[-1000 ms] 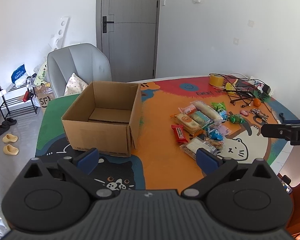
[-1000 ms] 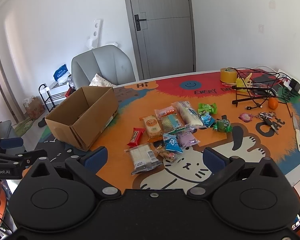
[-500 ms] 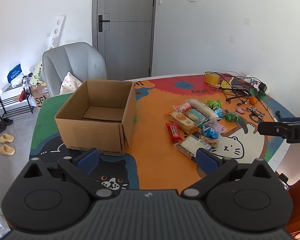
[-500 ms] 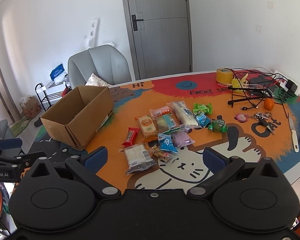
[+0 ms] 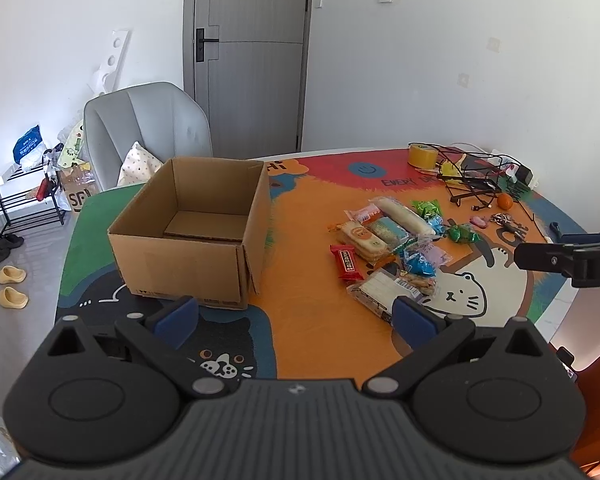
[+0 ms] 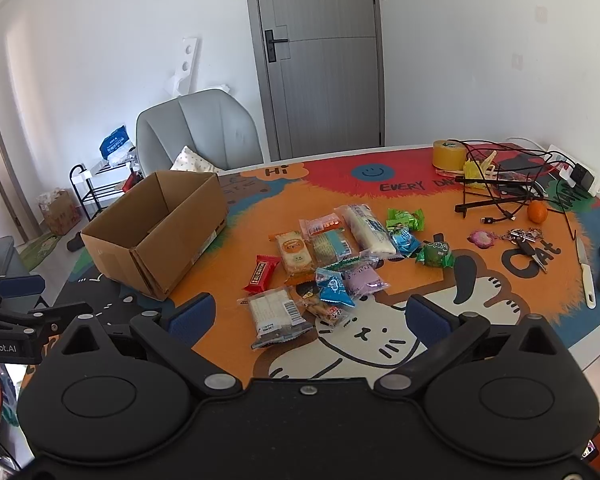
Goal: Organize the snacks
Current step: 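Move both tools toward the snack pile on the table, then grasp white bread pack with left tool while right tool grasps small snack bag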
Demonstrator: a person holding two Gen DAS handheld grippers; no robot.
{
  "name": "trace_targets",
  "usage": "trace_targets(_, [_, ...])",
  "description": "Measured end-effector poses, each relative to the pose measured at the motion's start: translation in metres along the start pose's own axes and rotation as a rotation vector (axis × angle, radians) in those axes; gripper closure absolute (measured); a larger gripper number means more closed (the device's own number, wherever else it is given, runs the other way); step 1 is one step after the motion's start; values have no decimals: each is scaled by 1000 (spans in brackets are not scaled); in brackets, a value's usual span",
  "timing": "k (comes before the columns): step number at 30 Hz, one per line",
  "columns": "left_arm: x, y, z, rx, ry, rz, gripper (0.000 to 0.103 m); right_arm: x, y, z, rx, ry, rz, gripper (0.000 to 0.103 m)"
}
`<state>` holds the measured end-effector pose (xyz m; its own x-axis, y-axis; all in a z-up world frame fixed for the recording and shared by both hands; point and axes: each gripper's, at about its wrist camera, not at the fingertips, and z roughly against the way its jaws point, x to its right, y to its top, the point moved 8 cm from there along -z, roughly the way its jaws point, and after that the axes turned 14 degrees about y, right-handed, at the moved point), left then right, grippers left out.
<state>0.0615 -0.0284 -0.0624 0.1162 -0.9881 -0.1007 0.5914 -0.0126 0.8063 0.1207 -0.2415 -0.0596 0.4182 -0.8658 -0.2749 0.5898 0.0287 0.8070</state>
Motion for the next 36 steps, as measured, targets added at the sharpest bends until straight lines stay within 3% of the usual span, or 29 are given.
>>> trace_targets(36, [25, 5, -13, 45, -1, 36, 1, 10, 0, -6, 39, -14, 0, 0])
